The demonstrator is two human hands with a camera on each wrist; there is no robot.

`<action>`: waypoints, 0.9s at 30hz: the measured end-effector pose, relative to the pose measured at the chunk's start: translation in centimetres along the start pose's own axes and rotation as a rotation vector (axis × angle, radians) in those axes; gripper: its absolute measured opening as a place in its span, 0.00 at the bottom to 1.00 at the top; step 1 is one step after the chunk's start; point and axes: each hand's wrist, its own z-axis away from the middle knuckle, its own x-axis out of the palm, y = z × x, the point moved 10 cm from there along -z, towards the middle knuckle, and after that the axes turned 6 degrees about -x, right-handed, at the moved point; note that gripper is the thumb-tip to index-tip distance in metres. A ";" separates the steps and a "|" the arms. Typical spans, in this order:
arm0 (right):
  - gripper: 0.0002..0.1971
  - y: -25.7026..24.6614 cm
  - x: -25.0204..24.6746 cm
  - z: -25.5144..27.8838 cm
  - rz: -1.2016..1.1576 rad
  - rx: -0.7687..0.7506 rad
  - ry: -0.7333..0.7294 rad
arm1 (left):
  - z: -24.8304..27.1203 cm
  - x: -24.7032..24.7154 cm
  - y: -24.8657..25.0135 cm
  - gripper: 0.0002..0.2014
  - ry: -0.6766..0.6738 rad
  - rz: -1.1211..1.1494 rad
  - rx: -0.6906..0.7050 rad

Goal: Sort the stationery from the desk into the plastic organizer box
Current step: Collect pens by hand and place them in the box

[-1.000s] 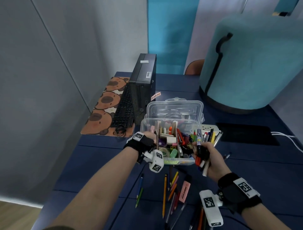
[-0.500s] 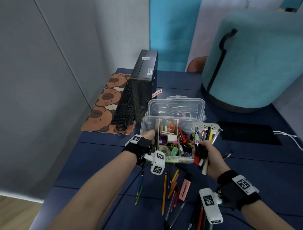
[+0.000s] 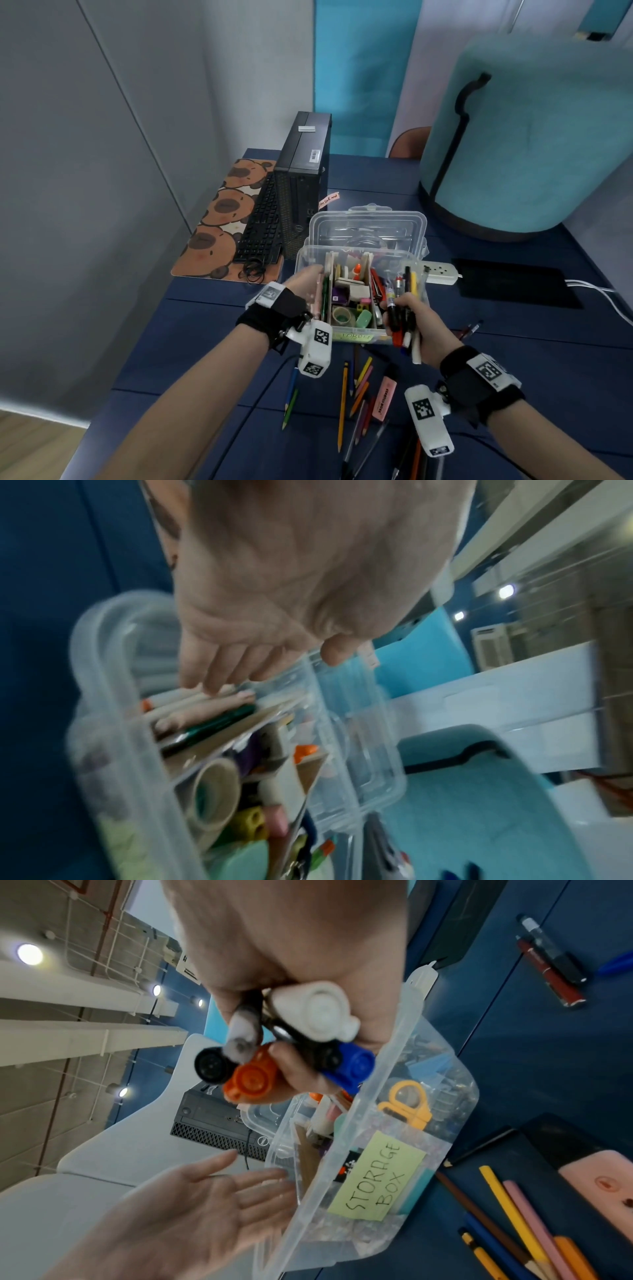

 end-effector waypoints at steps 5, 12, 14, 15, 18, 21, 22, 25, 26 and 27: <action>0.12 -1.2 5.5 -2.3 0.005 0.050 -0.097 | 1.5 -8.1 1.5 0.09 0.409 -0.085 0.298; 0.09 -0.7 13.2 -8.0 0.092 0.115 -0.164 | -0.1 -6.2 -5.1 0.19 0.078 -0.179 0.096; 0.08 0.1 13.5 -9.4 0.179 0.122 -0.111 | -0.3 -6.0 -5.5 0.16 0.034 -0.136 0.094; 0.09 0.4 13.5 -10.0 0.240 0.117 -0.081 | -0.4 -6.1 -5.4 0.14 0.024 -0.129 0.096; 0.11 1.6 13.2 -11.1 0.418 0.135 -0.018 | -0.7 -5.9 -4.8 0.12 -0.022 -0.123 0.110; 0.13 2.4 13.6 -11.7 0.681 0.094 -0.048 | -0.6 -5.7 -4.4 0.12 -0.039 -0.143 0.133; 0.14 2.7 13.8 -11.9 0.700 0.090 -0.068 | -0.6 -5.7 -4.4 0.12 -0.042 -0.139 0.134; 0.13 3.3 14.3 -11.9 0.750 0.109 -0.133 | -0.6 -5.7 -4.4 0.11 -0.053 -0.137 0.129; 0.12 3.2 14.5 -11.8 0.771 0.104 -0.150 | -0.6 -5.8 -4.4 0.11 -0.056 -0.135 0.129; 0.12 3.3 14.7 -11.8 0.785 0.098 -0.161 | -0.6 -5.8 -4.3 0.11 -0.057 -0.135 0.127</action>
